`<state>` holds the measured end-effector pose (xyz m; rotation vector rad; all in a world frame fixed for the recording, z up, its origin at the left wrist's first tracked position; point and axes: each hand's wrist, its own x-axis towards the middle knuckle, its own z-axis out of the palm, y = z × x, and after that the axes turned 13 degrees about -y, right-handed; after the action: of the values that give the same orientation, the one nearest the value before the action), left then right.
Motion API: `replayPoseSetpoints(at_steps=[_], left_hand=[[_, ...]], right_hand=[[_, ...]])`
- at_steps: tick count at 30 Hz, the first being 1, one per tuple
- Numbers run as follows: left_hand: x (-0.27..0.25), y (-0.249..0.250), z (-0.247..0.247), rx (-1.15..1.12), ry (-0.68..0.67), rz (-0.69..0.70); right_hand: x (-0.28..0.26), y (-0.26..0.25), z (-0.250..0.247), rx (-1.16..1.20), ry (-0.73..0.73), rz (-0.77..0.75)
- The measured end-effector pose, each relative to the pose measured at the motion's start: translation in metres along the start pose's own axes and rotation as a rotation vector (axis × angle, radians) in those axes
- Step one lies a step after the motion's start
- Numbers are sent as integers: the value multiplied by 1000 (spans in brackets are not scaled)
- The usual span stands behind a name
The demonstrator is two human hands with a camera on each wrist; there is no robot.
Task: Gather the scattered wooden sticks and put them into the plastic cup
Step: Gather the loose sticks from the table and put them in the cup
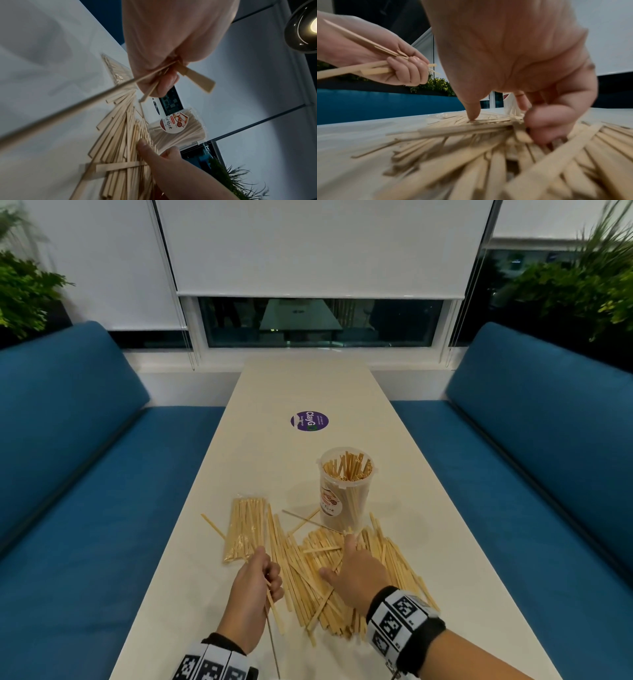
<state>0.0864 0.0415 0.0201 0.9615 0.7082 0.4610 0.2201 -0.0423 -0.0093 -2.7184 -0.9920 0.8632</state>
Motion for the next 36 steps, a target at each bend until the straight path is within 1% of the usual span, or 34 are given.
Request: replayPoseSetpoints(at_steps=[4,6,8,12,18,25,28,32,36], left_hand=[[1,-1,-2,-45,-9,-6],[3,-3,-3,-47,-39,-23],[4,-6,-3,-24,-73,-51],[6,-10,-5,24,-115,-81],[10,-17,-3,144,-110,-96],[9,-12,21,300,-242,-108],[8,-11,33,304,-292,-104],[5,-7,42,245,-310,-111],[4,-10,40,262,-292,-132]], right_hand=[[2,-5,2,78,-26,-5],[3,-7,2,124,-23,10],[3,-6,1,171,-28,-10],[-1,4,-4,245,-71,-101],[-28,13,-23,336,-130,-239],[-55,1,-32,467,-79,-457],[-65,-11,-32,486,-112,-518],[-70,-18,-29,497,-105,-523],[-72,-19,-28,496,-92,-510]])
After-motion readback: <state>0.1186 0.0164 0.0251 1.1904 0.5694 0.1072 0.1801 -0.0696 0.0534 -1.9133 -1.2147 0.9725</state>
